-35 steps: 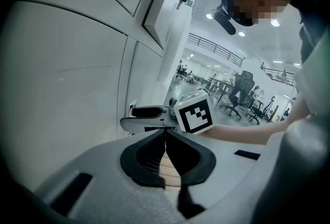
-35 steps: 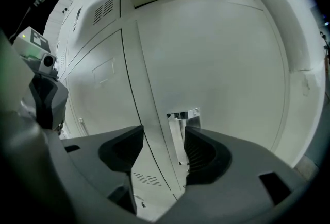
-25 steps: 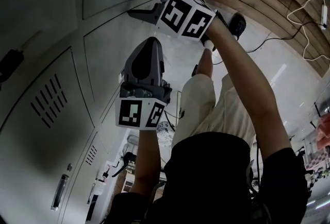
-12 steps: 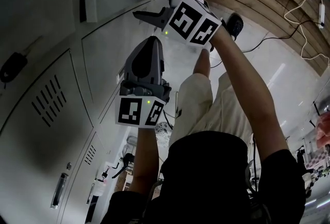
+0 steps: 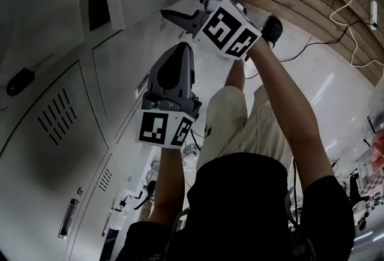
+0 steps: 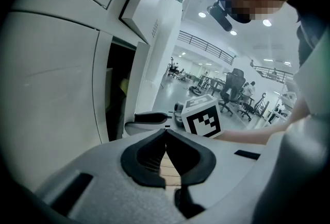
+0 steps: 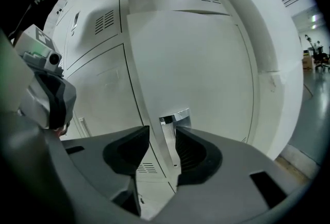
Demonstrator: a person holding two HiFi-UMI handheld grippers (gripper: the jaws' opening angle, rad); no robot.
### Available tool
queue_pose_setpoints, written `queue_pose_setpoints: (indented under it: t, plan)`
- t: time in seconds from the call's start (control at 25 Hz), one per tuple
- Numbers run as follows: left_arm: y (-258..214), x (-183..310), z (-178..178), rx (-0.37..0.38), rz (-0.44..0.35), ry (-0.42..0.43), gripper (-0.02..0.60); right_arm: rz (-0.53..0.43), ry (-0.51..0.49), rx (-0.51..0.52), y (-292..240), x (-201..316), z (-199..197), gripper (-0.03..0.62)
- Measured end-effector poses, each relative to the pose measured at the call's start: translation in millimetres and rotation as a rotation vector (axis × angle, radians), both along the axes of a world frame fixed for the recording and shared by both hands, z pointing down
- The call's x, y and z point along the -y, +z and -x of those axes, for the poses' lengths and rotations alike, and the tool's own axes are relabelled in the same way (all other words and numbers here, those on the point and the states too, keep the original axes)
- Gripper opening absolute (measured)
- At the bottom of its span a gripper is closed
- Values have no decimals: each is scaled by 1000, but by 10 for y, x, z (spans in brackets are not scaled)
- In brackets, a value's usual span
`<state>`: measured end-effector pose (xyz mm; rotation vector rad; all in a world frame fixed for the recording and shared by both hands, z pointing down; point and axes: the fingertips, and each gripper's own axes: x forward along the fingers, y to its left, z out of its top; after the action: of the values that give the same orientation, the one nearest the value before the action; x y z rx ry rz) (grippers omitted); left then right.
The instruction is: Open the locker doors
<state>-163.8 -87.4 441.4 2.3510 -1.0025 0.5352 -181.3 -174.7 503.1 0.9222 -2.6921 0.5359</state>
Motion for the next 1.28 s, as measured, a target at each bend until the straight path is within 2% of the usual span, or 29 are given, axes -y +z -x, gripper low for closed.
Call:
queue_pose_setpoints:
  t: [0.16, 0.68, 0.96, 1.12, 1.28]
  plan:
    - [-18, -20, -50, -2, -6, 11, 15, -2, 19, -9, 2, -16, -90, 147]
    - [-73, -49, -234, 0, -25, 49, 15, 8, 25, -32, 5, -129, -364, 147]
    - [-95, -59, -370, 7, -29, 67, 15, 25, 70, -34, 6, -194, -554, 147]
    - [-129, -61, -469, -13, -21, 73, 15, 16, 92, -52, -4, -228, -693, 147]
    - [-152, -79, -587, -12, -27, 93, 15, 21, 114, -56, -12, -281, -808, 127]
